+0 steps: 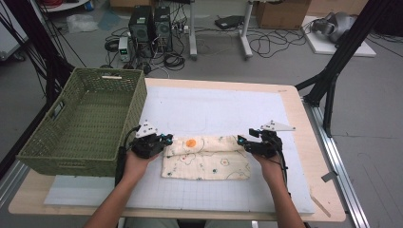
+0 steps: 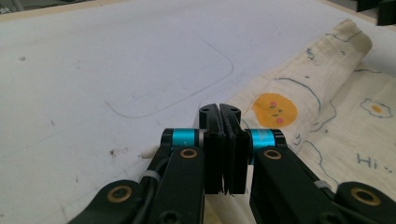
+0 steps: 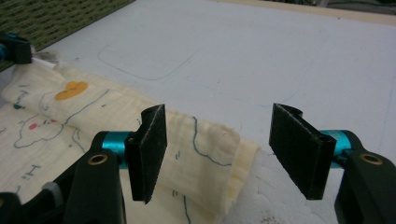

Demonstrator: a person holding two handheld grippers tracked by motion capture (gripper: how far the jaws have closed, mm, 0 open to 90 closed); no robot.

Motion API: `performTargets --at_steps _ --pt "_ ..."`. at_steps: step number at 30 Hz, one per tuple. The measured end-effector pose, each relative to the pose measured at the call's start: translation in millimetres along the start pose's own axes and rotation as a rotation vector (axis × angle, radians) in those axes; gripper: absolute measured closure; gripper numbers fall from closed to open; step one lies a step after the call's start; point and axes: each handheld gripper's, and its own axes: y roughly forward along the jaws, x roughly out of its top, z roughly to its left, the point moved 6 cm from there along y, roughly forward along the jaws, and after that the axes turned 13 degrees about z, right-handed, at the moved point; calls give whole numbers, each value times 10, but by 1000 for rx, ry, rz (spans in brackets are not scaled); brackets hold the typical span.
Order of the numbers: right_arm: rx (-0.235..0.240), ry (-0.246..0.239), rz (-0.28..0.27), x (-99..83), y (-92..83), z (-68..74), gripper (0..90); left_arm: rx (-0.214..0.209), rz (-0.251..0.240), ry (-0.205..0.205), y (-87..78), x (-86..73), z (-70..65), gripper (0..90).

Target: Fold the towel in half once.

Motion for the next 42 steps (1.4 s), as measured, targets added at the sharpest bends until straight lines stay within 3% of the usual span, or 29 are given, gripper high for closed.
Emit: performTargets --at_steps 3,5,6,8,15,20,29,37,40,42 --pt "-11 16 42 -25 123 -35 437 -12 -3 -3 -18 -35 -37 876" --pt "27 16 68 -54 166 -20 617 -19 -8 0 -37 -56 -59 876" --pt "25 2 71 -59 169 -6 729 -22 -7 2 -48 -68 -70 876" --pt "30 -33 71 -68 152 20 849 -25 -11 2 -67 -90 -85 876" --pt "20 -96 103 -214 -11 122 853 -55 -19 15 -172 -157 -152 876" --pt "41 -73 85 -354 -146 129 855 -74 -19 17 -225 -237 -194 876" --pt "43 -126 89 -521 -347 327 855 -88 -14 30 -342 -340 -294 877" --pt "36 -177 128 -657 -443 456 850 -98 -11 33 -476 -446 -360 878" --pt "35 -176 168 -720 -436 482 823 -103 -2 33 -498 -496 -390 878" --pt "25 -156 187 -752 -444 475 737 -121 9 37 -508 -527 -412 875"
